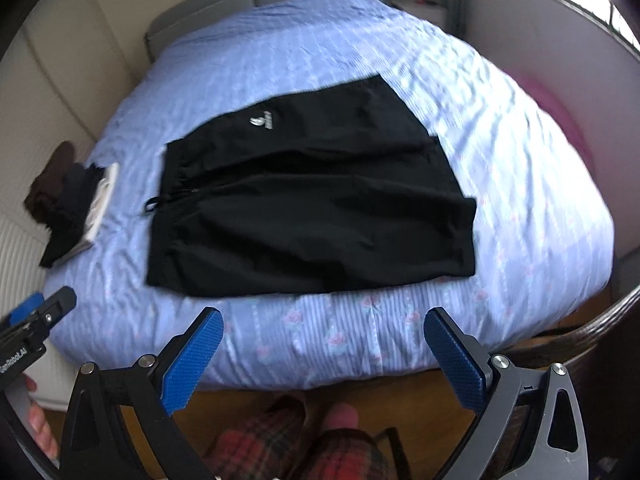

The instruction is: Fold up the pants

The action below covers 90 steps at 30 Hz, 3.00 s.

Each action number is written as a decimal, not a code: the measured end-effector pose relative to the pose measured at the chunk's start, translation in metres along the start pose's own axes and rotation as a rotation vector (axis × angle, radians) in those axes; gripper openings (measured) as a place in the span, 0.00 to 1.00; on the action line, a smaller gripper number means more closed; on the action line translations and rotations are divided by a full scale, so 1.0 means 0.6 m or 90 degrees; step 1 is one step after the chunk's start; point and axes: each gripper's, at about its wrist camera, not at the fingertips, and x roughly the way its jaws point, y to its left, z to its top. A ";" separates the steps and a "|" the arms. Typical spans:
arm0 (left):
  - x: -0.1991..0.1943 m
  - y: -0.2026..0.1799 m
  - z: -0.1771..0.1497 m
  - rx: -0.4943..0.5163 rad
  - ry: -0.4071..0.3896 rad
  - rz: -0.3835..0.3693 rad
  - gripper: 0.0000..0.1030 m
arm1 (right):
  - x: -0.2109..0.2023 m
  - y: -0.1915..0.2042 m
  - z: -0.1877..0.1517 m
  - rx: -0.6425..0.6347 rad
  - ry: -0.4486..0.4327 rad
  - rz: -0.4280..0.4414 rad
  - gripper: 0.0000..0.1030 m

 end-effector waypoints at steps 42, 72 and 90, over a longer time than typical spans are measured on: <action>0.244 0.032 0.070 -0.107 0.096 -0.137 0.08 | 0.252 -0.107 0.041 0.249 0.039 -0.050 0.09; 0.107 0.101 0.222 -0.114 0.177 -0.115 0.07 | -0.063 0.049 0.288 0.168 0.021 -0.027 0.06; 0.404 0.079 0.431 -0.200 0.152 -0.015 0.08 | 0.383 0.069 0.631 0.034 0.057 -0.002 0.06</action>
